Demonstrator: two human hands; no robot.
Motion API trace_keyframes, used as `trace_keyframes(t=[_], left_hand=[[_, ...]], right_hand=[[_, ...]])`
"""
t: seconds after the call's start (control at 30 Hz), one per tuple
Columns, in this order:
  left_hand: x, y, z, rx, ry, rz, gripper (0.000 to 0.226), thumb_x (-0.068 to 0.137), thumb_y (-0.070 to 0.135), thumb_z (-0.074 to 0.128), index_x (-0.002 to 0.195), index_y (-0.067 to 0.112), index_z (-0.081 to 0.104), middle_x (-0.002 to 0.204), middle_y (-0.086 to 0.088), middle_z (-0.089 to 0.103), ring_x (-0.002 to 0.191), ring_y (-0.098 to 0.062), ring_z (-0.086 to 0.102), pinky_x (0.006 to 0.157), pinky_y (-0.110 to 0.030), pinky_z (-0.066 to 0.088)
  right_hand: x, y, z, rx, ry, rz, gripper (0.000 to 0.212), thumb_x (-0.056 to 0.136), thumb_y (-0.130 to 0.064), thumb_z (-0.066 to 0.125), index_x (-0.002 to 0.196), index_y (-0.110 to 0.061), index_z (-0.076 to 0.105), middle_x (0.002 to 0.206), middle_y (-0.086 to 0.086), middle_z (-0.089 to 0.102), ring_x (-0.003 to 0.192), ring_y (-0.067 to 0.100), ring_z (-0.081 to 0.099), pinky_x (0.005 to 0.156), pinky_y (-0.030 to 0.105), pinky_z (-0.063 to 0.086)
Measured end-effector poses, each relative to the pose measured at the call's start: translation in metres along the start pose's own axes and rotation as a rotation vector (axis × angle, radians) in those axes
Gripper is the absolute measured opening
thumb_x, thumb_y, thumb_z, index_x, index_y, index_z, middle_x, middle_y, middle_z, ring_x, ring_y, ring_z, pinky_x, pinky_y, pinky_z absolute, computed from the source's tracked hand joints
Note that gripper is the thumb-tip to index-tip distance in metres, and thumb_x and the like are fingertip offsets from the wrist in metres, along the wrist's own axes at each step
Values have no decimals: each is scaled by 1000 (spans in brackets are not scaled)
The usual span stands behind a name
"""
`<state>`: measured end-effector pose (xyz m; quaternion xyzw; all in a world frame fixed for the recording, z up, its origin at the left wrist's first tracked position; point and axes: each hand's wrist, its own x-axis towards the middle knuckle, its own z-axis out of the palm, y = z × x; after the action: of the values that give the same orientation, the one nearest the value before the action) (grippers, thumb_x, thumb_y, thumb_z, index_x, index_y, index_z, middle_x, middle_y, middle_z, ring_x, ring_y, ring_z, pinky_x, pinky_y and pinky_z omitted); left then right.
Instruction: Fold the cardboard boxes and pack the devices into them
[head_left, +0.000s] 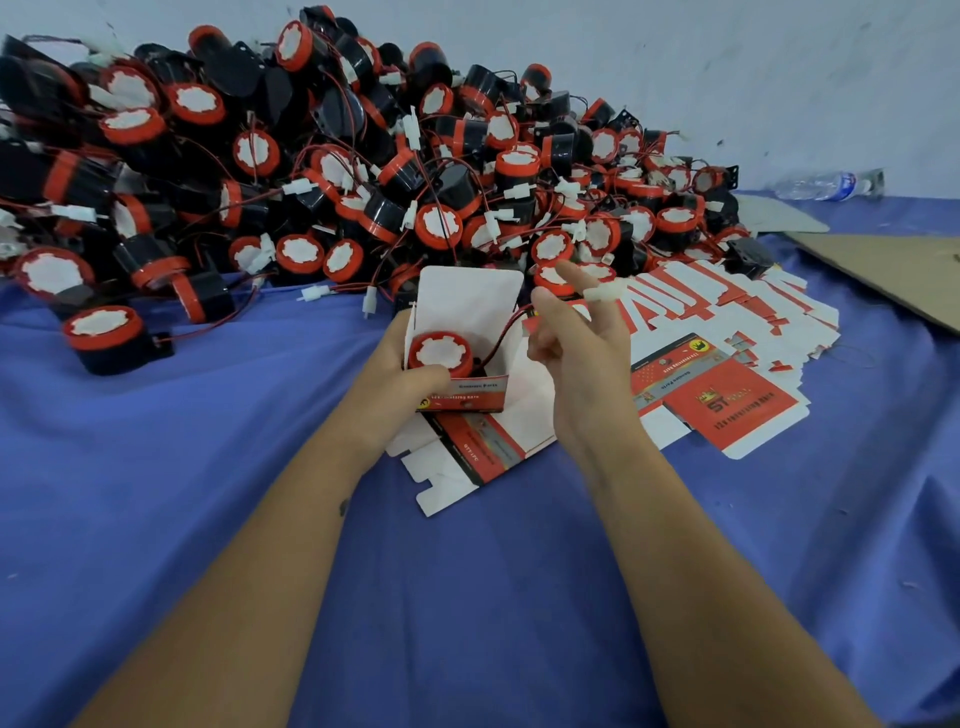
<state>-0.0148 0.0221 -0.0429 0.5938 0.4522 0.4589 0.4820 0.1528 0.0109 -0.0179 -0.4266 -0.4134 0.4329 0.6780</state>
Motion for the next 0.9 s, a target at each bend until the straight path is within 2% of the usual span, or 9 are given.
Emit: trace_keyframes(t=[0.1,0.17,0.23,0.33,0.43,0.5,0.63,0.8,0.9], left_hand=[[0,-1,4,-35,28,-24,39,85,33,62,124,38,57,115,10,70,106,-10,67,88,-31,54],[1,-2,6,24,82,-13,28,97,35,59,124,42,56,115,16,68,101,2,66,82,-21,52],[2,-3,8,73,104,4,28,98,33,59,125,39,56,114,17,68,97,6,65,73,-12,50],[1,-4,9,75,106,-10,25,98,30,60,122,37,59,108,16,70,93,3,68,69,-11,51],[2,-3,10,82,103,-8,22,96,26,60,115,37,61,101,16,72,90,0,70,69,-16,52],[1,-3,11,86,95,1,26,95,23,60,115,39,62,103,14,73,93,-4,70,76,-24,54],[1,-3,11,73,105,-8,28,90,21,57,101,46,64,99,16,73,90,-4,70,76,-29,54],[1,-2,12,71,123,-29,28,93,17,58,114,35,63,108,8,72,102,-14,69,95,-46,54],[1,-1,12,55,137,-14,27,93,16,58,114,32,64,108,8,73,102,-13,69,95,-46,54]], right_hand=[[0,-3,0,-31,-45,-131,24,92,-5,62,100,-26,69,64,-2,54,57,8,51,66,19,49],[-3,-5,2,-34,-77,-190,24,89,-3,57,82,-22,71,71,-4,64,65,9,58,70,23,50],[-5,-5,2,7,-184,-198,29,88,-18,47,77,-24,73,78,-3,71,82,15,64,89,33,46],[-8,-5,2,40,-368,-105,59,97,-48,24,91,-23,77,96,2,76,114,16,61,110,41,24],[-12,-3,8,-113,-331,-134,37,97,-38,45,93,-20,77,95,2,76,107,6,64,96,17,40],[-13,0,12,-257,-245,-216,12,90,-22,65,93,-23,76,97,1,75,106,15,65,93,26,50],[-11,7,13,-458,-133,-313,19,89,-10,68,100,-23,74,100,-6,73,109,13,61,99,36,48],[-7,12,8,-884,-109,-512,39,88,-17,70,125,-27,61,98,-15,69,115,3,49,107,16,16],[-7,16,8,-949,-87,-591,34,83,-22,75,116,-23,68,101,-10,68,116,9,48,106,31,26]])
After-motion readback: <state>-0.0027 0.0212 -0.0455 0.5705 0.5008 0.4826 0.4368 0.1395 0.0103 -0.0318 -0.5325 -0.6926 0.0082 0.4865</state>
